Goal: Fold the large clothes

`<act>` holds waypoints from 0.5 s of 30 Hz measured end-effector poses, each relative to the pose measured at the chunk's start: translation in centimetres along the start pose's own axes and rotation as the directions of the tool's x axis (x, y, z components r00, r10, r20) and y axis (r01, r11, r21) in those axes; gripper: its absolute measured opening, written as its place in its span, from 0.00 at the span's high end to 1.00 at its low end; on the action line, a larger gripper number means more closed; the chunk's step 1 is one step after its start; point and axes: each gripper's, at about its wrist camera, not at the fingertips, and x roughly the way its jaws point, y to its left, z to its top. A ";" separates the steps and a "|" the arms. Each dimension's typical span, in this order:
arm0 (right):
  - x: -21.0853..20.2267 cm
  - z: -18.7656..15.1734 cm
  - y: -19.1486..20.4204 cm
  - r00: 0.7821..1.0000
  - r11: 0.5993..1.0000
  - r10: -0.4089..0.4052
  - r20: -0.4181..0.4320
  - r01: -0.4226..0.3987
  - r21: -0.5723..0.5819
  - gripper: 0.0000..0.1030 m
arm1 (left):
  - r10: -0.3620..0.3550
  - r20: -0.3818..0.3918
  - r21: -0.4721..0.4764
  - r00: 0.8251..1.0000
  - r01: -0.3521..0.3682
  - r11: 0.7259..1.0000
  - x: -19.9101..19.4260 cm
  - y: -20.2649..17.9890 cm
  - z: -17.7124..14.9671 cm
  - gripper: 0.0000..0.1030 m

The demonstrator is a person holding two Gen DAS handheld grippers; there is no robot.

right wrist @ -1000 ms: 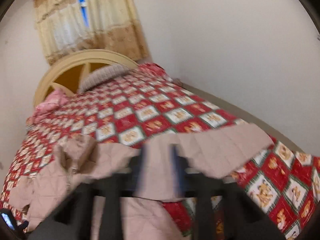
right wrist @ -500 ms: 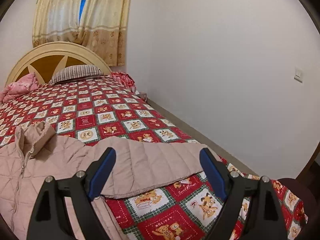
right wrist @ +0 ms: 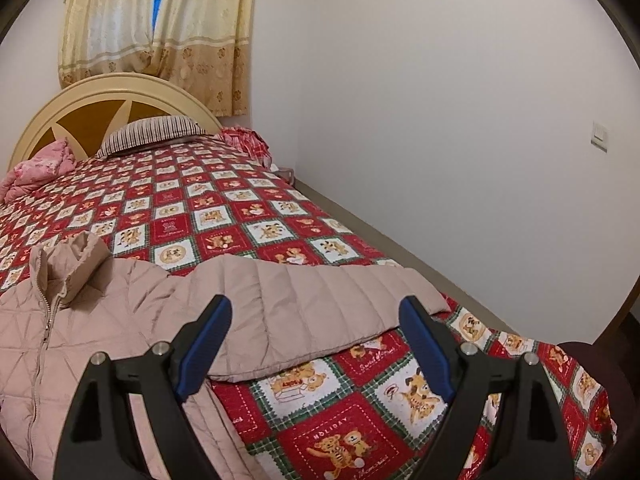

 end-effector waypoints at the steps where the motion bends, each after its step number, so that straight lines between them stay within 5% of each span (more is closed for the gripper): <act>1: 0.2 0.0 -0.2 1.000 1.000 -0.006 -0.006 0.006 0.003 0.14 | 0.000 0.000 0.000 1.000 0.000 1.000 0.0 0.0 0.0 0.01; 15: 3.3 -0.5 -1.9 0.997 1.000 -0.001 -0.077 0.004 0.029 0.14 | 0.000 0.000 0.000 1.000 0.000 1.000 0.0 -0.1 0.0 0.01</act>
